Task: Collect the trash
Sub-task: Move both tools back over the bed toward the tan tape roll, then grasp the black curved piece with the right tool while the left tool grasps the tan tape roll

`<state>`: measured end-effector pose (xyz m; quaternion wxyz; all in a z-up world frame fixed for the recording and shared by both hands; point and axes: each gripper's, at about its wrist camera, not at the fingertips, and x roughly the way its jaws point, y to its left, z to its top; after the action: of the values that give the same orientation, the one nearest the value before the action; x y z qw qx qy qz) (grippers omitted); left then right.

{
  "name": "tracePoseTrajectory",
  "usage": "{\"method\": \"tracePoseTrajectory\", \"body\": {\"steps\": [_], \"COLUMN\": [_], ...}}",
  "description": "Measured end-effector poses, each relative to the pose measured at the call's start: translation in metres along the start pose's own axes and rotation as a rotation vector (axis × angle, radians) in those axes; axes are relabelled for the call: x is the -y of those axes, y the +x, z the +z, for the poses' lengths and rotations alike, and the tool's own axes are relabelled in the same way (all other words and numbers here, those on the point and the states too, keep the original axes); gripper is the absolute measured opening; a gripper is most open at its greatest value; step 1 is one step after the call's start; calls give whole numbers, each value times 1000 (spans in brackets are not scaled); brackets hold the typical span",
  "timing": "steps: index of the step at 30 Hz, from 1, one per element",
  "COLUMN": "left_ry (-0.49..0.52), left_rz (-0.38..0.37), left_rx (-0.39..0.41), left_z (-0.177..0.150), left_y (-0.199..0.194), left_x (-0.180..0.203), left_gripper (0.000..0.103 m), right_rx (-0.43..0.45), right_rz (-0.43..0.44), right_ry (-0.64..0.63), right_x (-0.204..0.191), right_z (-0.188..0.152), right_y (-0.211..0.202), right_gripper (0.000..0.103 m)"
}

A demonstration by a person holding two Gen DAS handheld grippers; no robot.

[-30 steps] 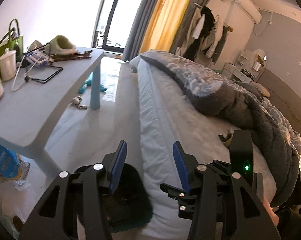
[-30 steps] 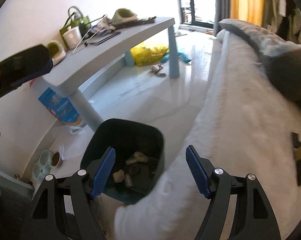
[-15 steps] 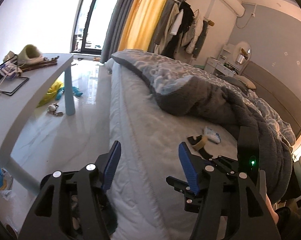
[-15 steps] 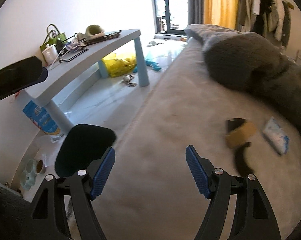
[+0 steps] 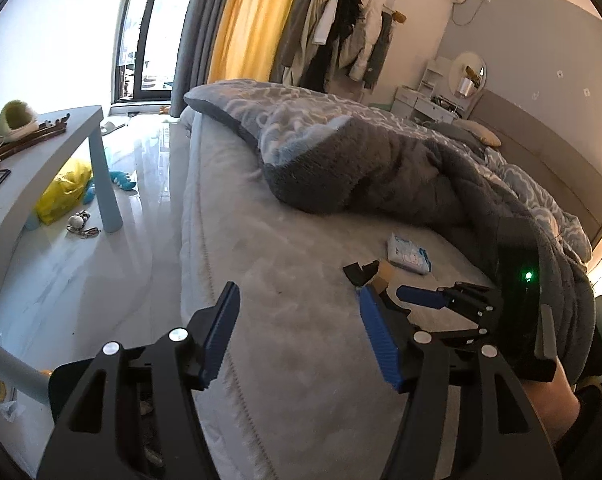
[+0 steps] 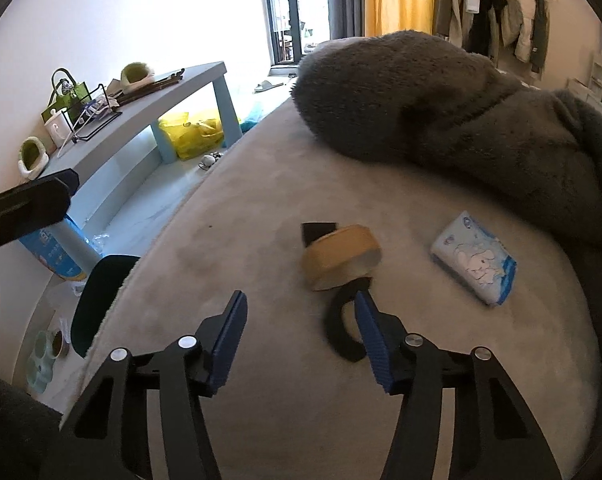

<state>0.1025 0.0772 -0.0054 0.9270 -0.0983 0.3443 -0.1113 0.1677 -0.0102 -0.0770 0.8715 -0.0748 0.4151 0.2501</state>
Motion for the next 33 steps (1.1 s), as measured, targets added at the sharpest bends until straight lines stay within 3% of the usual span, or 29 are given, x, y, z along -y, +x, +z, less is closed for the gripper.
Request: {"method": "tracePoseTrajectory", "body": {"steps": [6, 8, 11, 23, 33], "left_ry": [8, 5, 25, 91, 112], "left_rz": [-15, -25, -36, -73, -57], "left_rx": [-16, -24, -53, -120, -154], "left_z": [3, 4, 3, -6, -10], "left_y": [18, 24, 37, 83, 118], "left_x": [11, 13, 20, 55, 66], "left_gripper": [65, 65, 64, 57, 37], "right_rx": [-50, -72, -82, -42, -29], "right_rz": [11, 24, 46, 58, 68], "right_ry": [7, -2, -6, 28, 58], "right_x": [17, 21, 26, 62, 88], "right_z": [-3, -4, -6, -6, -9], "right_y": [13, 18, 21, 0, -8], "right_gripper": [43, 28, 18, 14, 14]}}
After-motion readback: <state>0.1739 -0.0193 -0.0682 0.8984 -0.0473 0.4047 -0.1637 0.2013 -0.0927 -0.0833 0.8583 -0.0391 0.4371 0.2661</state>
